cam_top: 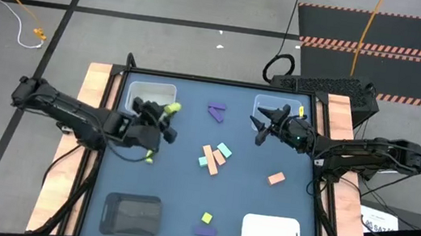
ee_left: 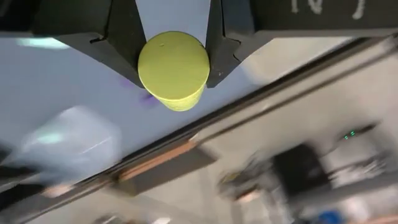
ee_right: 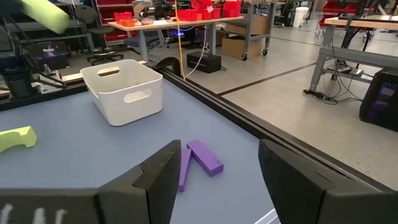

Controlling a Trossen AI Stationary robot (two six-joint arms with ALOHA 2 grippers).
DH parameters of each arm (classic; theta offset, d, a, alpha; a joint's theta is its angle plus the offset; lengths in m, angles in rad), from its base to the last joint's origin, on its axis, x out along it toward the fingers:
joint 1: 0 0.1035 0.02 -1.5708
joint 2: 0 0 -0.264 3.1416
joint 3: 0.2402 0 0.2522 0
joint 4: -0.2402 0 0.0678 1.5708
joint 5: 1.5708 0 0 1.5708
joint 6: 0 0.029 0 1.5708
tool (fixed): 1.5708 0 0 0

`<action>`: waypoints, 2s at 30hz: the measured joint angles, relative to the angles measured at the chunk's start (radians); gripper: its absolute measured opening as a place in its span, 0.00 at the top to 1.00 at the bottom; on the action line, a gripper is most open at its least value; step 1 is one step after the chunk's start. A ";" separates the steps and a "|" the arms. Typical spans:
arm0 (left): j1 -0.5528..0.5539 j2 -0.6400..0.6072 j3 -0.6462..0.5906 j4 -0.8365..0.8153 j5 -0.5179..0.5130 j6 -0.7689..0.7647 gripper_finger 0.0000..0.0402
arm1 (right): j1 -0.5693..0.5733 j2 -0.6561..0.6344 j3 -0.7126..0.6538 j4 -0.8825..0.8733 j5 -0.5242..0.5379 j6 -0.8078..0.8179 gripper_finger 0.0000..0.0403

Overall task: Sort & place blocks by color
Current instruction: Put the green block into the gray bin

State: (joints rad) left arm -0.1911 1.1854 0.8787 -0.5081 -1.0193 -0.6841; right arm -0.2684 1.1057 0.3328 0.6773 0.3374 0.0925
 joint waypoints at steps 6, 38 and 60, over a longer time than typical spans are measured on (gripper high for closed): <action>0.149 0.000 -0.001 -0.371 0.073 -0.314 0.69 | 0.000 0.000 0.000 0.000 0.000 0.000 0.49; 0.334 -0.028 -0.150 -0.062 0.555 -0.185 0.51 | 0.000 0.000 0.000 -0.001 0.000 0.000 0.49; -0.084 0.171 -0.149 -0.273 0.750 -0.620 0.51 | 0.000 0.000 0.000 -0.037 0.000 -0.003 0.49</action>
State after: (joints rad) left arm -0.2752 1.3568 0.7296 -0.7811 -0.2695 -1.3044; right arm -0.2684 1.1053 0.3328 0.6400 0.3374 0.0891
